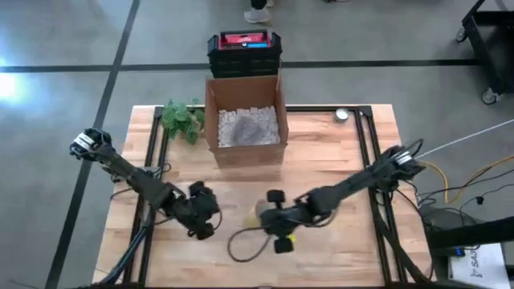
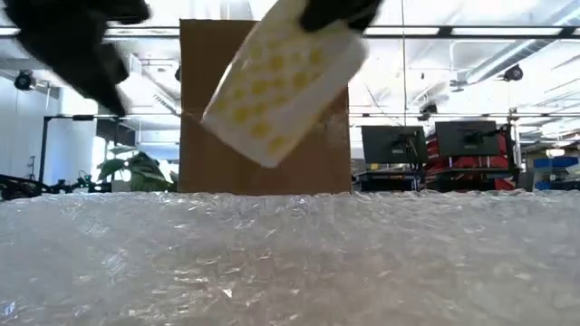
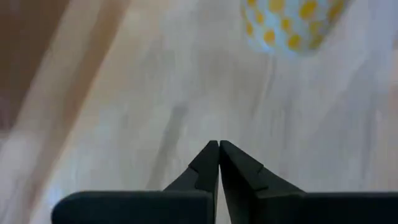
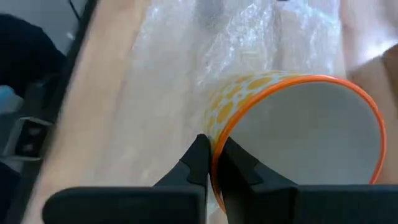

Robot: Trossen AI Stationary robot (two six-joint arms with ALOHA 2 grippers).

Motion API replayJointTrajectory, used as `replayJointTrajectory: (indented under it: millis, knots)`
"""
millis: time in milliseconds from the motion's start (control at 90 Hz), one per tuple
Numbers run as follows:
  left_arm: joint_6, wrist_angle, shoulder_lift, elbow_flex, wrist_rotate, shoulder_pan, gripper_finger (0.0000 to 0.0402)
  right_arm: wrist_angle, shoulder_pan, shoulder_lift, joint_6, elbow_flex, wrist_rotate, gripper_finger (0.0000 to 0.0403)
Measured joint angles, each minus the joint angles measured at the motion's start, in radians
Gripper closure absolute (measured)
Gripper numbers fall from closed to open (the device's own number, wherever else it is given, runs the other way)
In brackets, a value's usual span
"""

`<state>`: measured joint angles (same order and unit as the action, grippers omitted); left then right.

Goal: Wrap mug
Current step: Wrap the yellow mug using the bubble wrap

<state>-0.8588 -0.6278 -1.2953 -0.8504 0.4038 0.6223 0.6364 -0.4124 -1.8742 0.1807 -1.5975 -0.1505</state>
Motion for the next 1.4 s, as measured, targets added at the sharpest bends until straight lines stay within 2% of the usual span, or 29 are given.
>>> replayJointTrajectory:
  millis: [289, 411, 522, 644, 767, 1067, 1222, 1400]
  knots:
    - [-0.166, -0.015, -0.002, 0.061, 0.001, 0.099, 0.0402, 0.377, 0.050, -0.311, -0.099, -0.449, 0.053, 0.0403]
    - [-0.185, -0.002, -0.009, 0.084, 0.003, 0.101, 0.0402, 0.476, 0.053, -0.399, -0.121, -0.586, 0.059, 0.0403]
    - [-0.185, -0.001, -0.017, 0.087, 0.004, 0.101, 0.0402, 0.533, 0.053, -0.453, -0.132, -0.670, 0.106, 0.0403]
    - [-0.179, 0.005, -0.020, 0.087, 0.006, 0.101, 0.0402, 0.538, 0.053, -0.466, -0.132, -0.693, 0.103, 0.0400]
    - [-0.175, 0.009, -0.020, 0.087, 0.035, 0.101, 0.0402, 0.536, 0.055, -0.466, -0.148, -0.682, 0.096, 0.0381]
    - [-0.146, 0.071, -0.020, 0.087, 0.043, 0.101, 0.0402, 0.539, 0.051, -0.466, -0.117, -0.680, 0.100, 0.0288]
    - [-0.145, 0.098, -0.021, 0.087, 0.043, 0.101, 0.0402, 0.655, 0.051, -0.431, -0.077, -0.723, 0.152, 0.0237]
    - [-0.145, 0.112, -0.021, 0.087, 0.043, 0.101, 0.0402, 0.771, 0.012, -0.340, -0.007, -0.700, 0.176, 0.0205]
